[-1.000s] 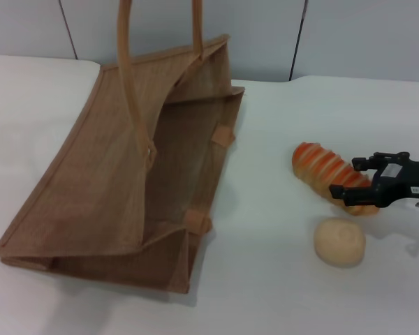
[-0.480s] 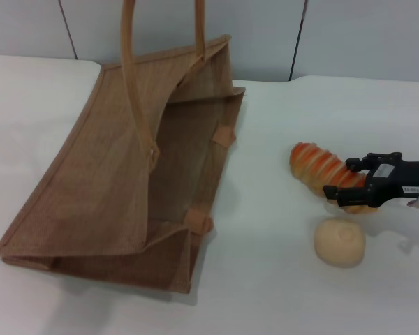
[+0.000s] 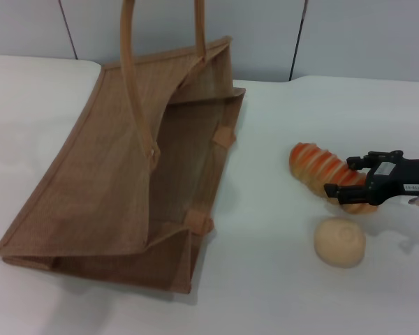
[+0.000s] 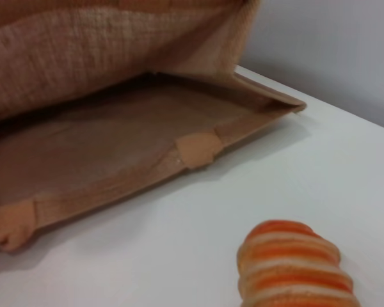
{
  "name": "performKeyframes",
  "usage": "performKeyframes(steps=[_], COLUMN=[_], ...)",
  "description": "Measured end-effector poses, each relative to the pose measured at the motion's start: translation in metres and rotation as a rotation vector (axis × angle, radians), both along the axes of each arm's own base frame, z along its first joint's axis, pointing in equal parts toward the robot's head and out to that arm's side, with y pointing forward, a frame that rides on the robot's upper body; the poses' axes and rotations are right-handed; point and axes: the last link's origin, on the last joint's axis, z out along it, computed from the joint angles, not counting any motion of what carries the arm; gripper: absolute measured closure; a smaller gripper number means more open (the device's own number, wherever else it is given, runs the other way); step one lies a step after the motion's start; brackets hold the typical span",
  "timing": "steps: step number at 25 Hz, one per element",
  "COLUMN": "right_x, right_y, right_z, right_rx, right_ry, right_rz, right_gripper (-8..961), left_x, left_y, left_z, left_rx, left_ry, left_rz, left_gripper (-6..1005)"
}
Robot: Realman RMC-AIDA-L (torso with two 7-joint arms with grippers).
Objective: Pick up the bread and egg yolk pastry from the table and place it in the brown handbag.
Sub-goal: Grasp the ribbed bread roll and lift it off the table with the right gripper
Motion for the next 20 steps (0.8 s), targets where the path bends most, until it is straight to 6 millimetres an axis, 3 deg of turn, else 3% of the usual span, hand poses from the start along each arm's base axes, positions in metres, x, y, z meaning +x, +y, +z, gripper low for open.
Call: performKeyframes(steps=[20], right_x=[0.002], right_y=[0.0], right_z=[-0.0011], right_rx=[0.005], right_ry=[0.003], right_rz=[-0.025], right_gripper=[99], left_x=[0.0025], left_y=[-0.0007], left_z=[0.0018], left_rx=[0.007], left_ry=[0.004], left_rz=[-0.011], left_gripper=[889])
